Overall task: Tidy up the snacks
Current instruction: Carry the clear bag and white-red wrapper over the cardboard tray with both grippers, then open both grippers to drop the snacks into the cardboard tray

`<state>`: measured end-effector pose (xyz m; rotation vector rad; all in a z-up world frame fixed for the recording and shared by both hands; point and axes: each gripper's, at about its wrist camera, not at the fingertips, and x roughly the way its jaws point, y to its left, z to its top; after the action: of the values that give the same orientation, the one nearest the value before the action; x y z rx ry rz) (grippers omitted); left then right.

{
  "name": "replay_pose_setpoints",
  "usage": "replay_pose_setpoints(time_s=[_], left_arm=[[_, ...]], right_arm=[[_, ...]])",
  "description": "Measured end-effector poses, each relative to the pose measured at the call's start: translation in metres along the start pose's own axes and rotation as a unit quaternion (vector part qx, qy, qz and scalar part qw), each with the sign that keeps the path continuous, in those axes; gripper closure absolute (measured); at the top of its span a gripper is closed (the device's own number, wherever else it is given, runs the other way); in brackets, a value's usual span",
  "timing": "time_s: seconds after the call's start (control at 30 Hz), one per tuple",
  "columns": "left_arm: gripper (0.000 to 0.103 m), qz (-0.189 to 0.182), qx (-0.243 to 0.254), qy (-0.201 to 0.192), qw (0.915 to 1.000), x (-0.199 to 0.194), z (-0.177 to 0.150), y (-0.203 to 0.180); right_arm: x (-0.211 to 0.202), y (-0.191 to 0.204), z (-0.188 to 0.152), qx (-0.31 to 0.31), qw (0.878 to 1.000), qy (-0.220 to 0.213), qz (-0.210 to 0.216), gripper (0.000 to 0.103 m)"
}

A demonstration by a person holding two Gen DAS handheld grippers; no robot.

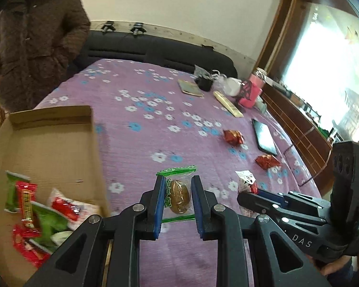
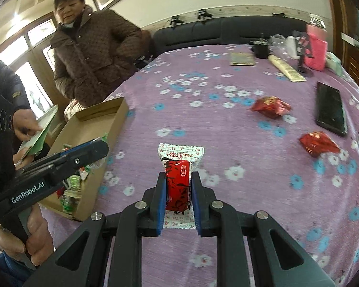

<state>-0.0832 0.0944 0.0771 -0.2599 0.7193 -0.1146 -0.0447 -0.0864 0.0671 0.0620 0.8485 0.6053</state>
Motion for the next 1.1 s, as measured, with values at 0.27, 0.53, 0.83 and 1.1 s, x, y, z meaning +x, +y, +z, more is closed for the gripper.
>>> replay_pose_setpoints(time_s=[0.27, 0.53, 0.83, 1.1], left_arm=[[0.081, 0.021, -0.038, -0.017, 0.9989, -0.025, -0.004, 0.046], [0.081, 0.070, -0.068, -0.024, 0.9949, -0.045, -0.021, 0.094], [0.081, 0.122, -0.068, -0.019, 0.9900, -0.046, -0.039, 0.121], [0.080, 0.130, -0.056, -0.012, 0.9898, -0.037, -0.042, 0.125]], right_arm=[[0.013, 0.036, 0.007, -0.027, 0.999, 0.009, 0.023, 0.084], [0.028, 0.089, 0.008, -0.077, 0.995, 0.028, 0.058, 0.084], [0.054, 0.151, -0.002, -0.138, 0.985, 0.054, 0.089, 0.084], [0.072, 0.166, -0.013, -0.148, 0.982, 0.072, 0.093, 0.084]])
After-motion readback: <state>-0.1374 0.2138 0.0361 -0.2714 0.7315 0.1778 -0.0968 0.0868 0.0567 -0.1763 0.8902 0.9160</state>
